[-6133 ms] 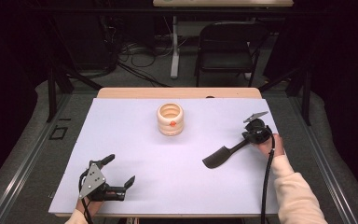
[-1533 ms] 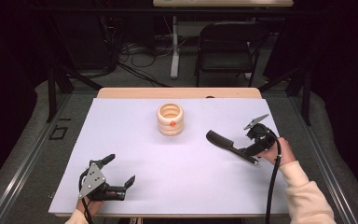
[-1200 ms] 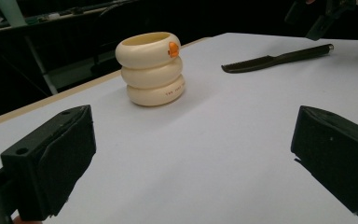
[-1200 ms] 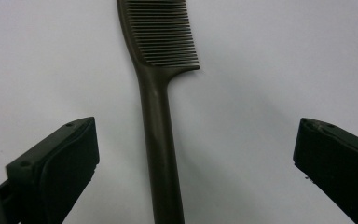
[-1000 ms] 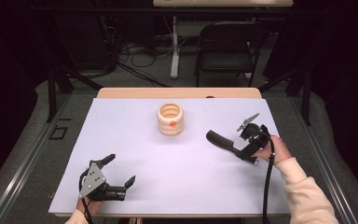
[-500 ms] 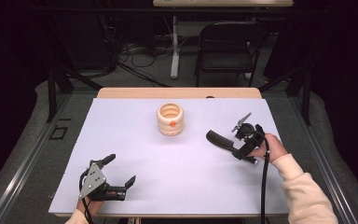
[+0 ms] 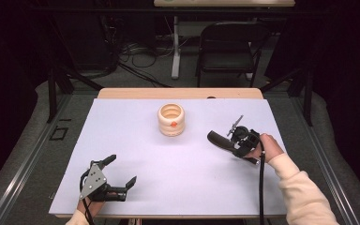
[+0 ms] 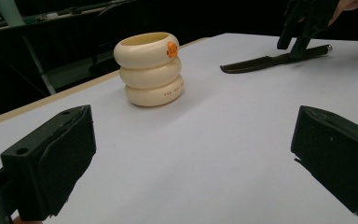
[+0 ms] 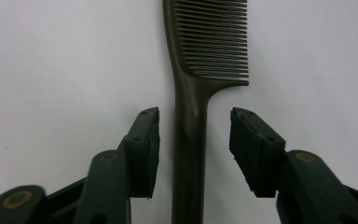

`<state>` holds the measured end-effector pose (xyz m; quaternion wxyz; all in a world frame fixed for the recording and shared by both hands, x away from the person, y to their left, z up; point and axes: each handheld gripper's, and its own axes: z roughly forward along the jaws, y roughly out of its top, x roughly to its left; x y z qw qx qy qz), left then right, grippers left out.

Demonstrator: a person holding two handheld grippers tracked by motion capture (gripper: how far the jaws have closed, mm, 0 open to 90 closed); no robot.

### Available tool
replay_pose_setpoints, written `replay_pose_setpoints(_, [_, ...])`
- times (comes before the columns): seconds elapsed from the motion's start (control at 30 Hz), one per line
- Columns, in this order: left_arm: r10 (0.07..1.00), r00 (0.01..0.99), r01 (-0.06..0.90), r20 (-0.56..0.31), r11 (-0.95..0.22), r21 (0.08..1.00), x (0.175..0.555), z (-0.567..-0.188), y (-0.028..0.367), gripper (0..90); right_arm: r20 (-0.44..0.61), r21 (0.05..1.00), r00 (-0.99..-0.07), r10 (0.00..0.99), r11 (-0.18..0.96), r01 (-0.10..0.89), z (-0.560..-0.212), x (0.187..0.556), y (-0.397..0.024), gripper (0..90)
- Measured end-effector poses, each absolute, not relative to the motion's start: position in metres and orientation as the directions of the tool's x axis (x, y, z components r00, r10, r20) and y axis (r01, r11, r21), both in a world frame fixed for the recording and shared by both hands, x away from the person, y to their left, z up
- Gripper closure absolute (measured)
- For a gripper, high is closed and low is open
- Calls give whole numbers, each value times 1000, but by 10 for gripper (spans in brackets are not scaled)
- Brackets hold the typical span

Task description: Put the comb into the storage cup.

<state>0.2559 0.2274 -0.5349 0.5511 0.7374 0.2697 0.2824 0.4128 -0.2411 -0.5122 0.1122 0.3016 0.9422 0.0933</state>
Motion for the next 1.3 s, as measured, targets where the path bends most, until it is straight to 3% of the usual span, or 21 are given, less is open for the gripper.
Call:
replay_pose_setpoints(0.23, [708,696,88,118,-248,965,257,-535,227,0,-152,204,-793,590,804,559,-518,417,-237,635])
replay_pose_setpoints(1.03, [708,697,89,117,-247,965,257,-535,227,0,-126,151,-796,592,805,574,-524,423,-232,722])
replay_pose_setpoints(1.3, [706,698,87,120,-250,964,257,-535,227,0,-126,207,-781,612,786,582,-518,419,-236,723])
